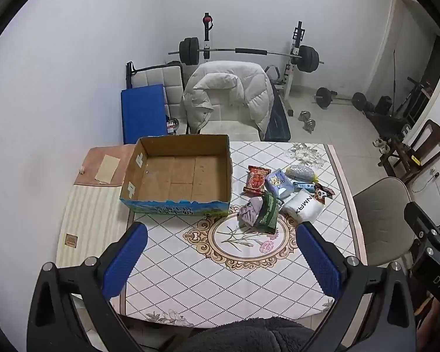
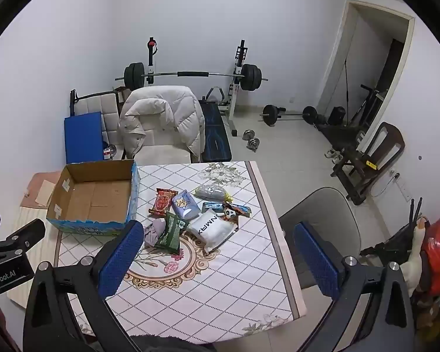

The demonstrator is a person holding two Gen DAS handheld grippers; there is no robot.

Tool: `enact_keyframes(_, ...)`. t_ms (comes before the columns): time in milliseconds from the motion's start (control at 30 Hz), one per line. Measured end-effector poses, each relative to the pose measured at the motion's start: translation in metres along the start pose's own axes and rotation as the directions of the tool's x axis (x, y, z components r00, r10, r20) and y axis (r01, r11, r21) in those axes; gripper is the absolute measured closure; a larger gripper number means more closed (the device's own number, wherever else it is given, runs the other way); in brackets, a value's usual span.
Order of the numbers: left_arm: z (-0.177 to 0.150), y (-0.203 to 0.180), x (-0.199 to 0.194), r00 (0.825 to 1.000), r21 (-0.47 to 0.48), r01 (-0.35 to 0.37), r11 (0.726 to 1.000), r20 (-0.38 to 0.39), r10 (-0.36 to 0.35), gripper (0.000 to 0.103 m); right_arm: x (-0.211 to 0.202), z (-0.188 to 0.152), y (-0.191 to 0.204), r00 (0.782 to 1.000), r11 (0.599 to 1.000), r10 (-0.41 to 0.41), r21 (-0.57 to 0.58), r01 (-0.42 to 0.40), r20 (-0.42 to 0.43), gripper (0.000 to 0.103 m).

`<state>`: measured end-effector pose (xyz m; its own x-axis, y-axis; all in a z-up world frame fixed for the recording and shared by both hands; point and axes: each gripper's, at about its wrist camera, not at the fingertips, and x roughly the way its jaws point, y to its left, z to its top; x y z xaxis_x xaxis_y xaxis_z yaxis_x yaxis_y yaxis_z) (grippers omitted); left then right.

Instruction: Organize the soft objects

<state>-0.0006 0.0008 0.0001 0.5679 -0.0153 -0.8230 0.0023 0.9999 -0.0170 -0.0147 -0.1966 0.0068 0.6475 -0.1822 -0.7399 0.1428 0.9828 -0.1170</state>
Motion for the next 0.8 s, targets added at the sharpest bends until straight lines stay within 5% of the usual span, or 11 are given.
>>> enact_keyframes(800,0.011,-0.001,-0.011,1.000,-0.004,-0.013,1.000,0.009,0.013,0.000,-0.017,0.006,0.002,1.000,1.000,0.005,-0.027,-0.004,0.024,0.000)
